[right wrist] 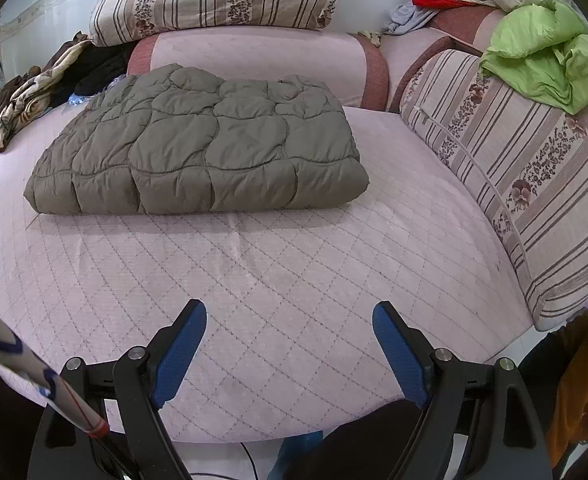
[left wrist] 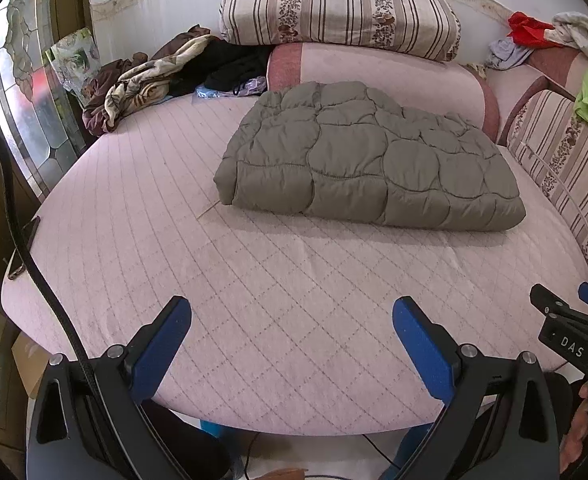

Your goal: Fold large clothes

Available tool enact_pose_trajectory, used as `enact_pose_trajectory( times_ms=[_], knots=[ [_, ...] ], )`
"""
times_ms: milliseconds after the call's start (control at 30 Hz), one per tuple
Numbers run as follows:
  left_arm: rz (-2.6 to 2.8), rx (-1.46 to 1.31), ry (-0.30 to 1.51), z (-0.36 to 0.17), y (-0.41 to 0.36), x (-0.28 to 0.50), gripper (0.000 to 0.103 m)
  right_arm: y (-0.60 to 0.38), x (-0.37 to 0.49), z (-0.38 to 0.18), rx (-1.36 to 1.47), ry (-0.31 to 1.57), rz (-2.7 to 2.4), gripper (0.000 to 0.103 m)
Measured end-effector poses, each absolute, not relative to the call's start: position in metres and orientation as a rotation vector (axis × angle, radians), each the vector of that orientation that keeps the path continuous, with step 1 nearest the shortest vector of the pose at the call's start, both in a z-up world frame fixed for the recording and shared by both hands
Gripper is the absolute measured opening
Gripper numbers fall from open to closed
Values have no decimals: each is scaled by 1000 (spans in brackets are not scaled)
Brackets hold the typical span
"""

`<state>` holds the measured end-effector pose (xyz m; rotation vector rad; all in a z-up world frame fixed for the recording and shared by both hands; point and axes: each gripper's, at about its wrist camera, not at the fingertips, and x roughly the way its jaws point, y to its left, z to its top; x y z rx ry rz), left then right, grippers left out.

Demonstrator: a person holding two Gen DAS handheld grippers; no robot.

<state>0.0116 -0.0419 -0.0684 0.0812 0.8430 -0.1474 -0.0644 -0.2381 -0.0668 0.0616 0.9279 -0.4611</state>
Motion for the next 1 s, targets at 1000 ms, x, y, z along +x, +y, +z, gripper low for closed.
enact_pose_trajectory(
  times_ms=[1000],
  knots=[
    [-82, 37, 862, -73, -16, 24, 100, -209, -46, -59, -9, 910, -394, 89]
  ],
)
